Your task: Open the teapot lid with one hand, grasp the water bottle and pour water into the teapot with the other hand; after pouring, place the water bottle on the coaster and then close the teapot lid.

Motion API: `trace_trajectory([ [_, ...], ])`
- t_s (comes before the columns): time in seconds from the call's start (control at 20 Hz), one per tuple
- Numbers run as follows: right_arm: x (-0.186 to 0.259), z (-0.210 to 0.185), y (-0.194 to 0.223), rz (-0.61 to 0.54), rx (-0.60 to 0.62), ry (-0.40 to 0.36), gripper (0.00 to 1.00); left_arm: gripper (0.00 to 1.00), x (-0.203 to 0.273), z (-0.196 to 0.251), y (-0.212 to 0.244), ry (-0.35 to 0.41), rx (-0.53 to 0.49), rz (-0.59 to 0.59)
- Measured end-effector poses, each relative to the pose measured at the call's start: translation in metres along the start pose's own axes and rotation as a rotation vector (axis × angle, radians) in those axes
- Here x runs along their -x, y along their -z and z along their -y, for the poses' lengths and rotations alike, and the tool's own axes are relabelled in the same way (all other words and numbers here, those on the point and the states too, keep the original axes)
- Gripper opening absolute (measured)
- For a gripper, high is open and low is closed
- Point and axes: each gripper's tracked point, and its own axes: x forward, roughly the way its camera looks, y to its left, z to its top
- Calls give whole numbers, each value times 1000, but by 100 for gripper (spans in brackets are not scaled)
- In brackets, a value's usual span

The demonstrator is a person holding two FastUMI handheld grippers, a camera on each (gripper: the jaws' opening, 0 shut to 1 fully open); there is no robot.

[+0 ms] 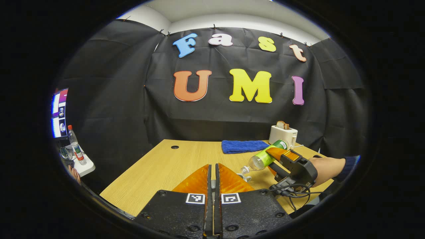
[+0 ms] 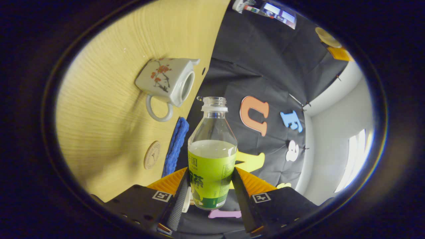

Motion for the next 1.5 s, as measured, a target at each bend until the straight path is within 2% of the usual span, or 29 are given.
trace_trajectory([
  [0.2, 6, -10, 0, -17, -444, -90, 75, 4, -4, -4, 5, 6, -4, -2],
  [0.3, 9, -7, -7, -1, -646, -117, 72, 4, -10, -9, 10, -2, 15, -16],
  [0.35, 10, -4, -8, 5, -716, -125, 75, 4, -11, -8, 12, -3, 20, -22],
  [0.4, 11, -2, -10, 13, -779, -139, 72, 4, -13, -7, 14, -3, 25, -29],
  [0.45, 10, -2, -9, 19, -835, -152, 75, 3, -15, -7, 16, -4, 28, -31],
  [0.5, 11, 0, -10, 23, -886, -161, 72, 4, -17, -7, 15, -7, 30, -33],
  [0.65, 9, 1, 3, 9, -1054, -195, 72, 4, -22, -1, 18, -5, 27, -38],
  [0.7, 7, 3, 9, -3, -1131, -203, 75, 4, -23, 2, 18, -3, 24, -39],
  [0.85, -10, 12, 29, -33, -1430, -220, 75, 4, -28, 11, 20, 8, 7, -43],
  [1.0, -34, 7, 40, -86, -1670, -281, 72, 4, -29, 22, 21, 20, -2, -46],
  [1.05, -46, 2, 44, -99, -1722, -297, 75, 4, -31, 26, 21, 27, -3, -47],
  [1.2, -79, -7, 51, -125, -1792, -312, 72, 4, -32, 32, 22, 28, -30, -44],
  [1.35, -99, -23, 51, -146, -1773, -292, 72, 4, -33, 37, 23, 24, -24, -50],
  [1.5, -107, -47, 44, -174, -1761, -326, 72, 4, -35, 41, 26, 27, -33, -62],
])
